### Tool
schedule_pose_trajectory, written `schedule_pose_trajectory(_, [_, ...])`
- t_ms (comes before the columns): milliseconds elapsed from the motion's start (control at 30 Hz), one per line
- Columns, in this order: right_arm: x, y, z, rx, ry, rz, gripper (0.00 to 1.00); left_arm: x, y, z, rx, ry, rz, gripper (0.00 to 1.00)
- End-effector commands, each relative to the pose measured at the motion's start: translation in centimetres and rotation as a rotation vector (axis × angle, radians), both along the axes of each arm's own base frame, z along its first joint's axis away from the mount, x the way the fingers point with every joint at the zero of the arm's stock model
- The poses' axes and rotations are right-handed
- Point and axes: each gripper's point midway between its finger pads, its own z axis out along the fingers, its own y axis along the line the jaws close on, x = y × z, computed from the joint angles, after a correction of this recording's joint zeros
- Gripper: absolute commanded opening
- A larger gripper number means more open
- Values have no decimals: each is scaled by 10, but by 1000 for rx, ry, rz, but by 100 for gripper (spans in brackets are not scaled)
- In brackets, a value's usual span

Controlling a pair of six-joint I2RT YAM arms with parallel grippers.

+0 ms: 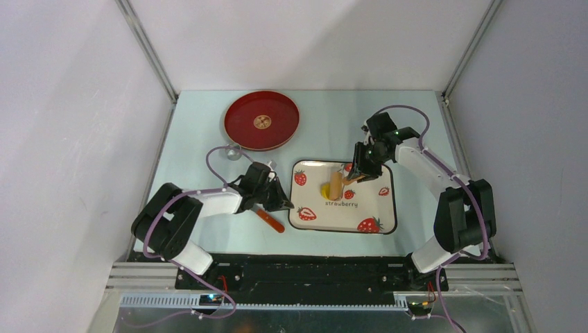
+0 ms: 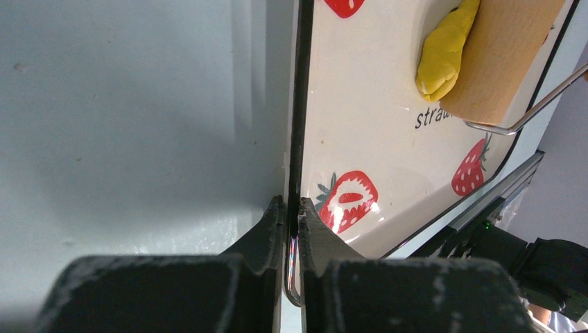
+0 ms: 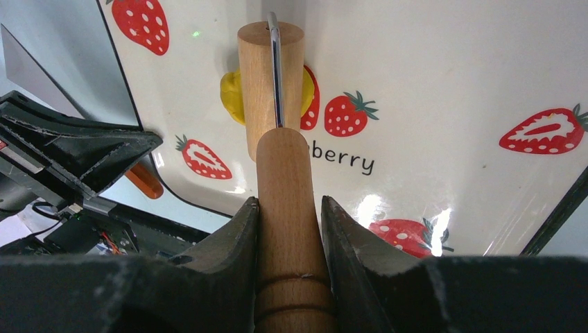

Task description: Roll out the dumpling wrappers from the dough

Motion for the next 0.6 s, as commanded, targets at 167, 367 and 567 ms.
schedule_pose_trajectory(167, [-45,-73,-58,-390,181,58,0,-13,52,-26,217,87,178,0])
schedule_pose_trajectory(367, [-47,-60,-51,-322,166,104,0,-15,59,-27,226,97,209,0])
schedule_pose_trajectory(567, [-44,-43,-31,-190,93,143,0,-15,60,-28,233,104,210,0])
